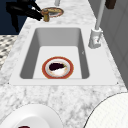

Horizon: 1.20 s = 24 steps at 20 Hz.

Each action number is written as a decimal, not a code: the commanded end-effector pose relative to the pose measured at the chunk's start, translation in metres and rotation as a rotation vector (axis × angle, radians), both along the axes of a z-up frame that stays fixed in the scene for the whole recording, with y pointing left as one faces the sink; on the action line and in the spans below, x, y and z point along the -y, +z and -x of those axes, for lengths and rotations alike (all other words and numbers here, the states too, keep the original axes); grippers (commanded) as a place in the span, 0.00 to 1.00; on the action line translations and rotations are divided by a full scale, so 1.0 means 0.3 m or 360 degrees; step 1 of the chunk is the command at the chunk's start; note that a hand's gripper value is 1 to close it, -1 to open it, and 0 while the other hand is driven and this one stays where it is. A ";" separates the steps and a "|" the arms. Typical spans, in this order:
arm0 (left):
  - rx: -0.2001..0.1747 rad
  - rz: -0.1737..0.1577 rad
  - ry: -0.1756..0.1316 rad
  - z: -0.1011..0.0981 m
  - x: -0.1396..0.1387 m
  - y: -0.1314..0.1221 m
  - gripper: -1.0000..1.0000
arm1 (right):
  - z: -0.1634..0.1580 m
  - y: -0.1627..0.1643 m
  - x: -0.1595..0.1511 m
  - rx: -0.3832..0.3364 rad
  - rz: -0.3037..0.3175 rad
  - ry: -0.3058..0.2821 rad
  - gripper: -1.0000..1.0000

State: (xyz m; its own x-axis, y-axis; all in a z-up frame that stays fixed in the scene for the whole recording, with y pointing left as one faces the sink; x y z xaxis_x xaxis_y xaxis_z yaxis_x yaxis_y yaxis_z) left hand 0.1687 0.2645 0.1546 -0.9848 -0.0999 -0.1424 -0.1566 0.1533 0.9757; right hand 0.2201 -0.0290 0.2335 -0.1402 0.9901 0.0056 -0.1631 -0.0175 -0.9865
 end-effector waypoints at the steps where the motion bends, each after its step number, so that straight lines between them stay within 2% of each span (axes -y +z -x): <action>1: 0.0000 0.0000 0.0000 0.000 0.000 0.000 0.50 | 0.000 0.004 -0.049 0.0000 0.0010 0.0060 0.00; 2: 0.0000 0.0000 0.0000 0.000 0.000 0.000 0.50 | 0.005 0.003 -0.026 0.0000 0.0000 0.0018 0.00; 5: 0.0000 0.0000 0.0000 0.000 0.000 0.000 0.50 | 0.007 0.030 -0.048 0.0024 -0.0014 0.0051 0.00; 6: 0.0000 0.0000 0.0000 0.000 0.000 0.000 0.50 | 0.008 0.033 -0.055 0.0034 0.0010 0.0060 0.00; 9: 0.0000 0.0000 0.0000 0.000 0.000 0.000 0.50 | 0.045 0.116 -0.057 0.0059 0.0018 0.0078 0.00; 11: 0.0000 0.0000 0.0000 0.000 0.000 0.000 0.50 | 0.072 0.147 -0.072 0.0049 -0.0012 0.0060 0.00; 12: 0.0000 0.0000 0.0000 0.000 0.000 0.000 0.50 | 0.070 0.157 -0.086 -0.0001 -0.0021 0.0085 0.00; 13: 0.0000 0.0000 0.0000 0.000 0.000 0.000 0.50 | 0.077 0.169 -0.093 0.0001 -0.0041 0.0081 0.00; 15: 0.0000 0.0000 0.0000 0.000 0.000 0.000 0.50 | 0.098 0.186 -0.122 0.0003 -0.0016 0.0066 0.00; 24: 0.0000 0.0000 0.0000 0.000 0.000 0.000 0.50 | 0.156 0.358 -0.170 -0.0001 -0.0016 0.0059 0.00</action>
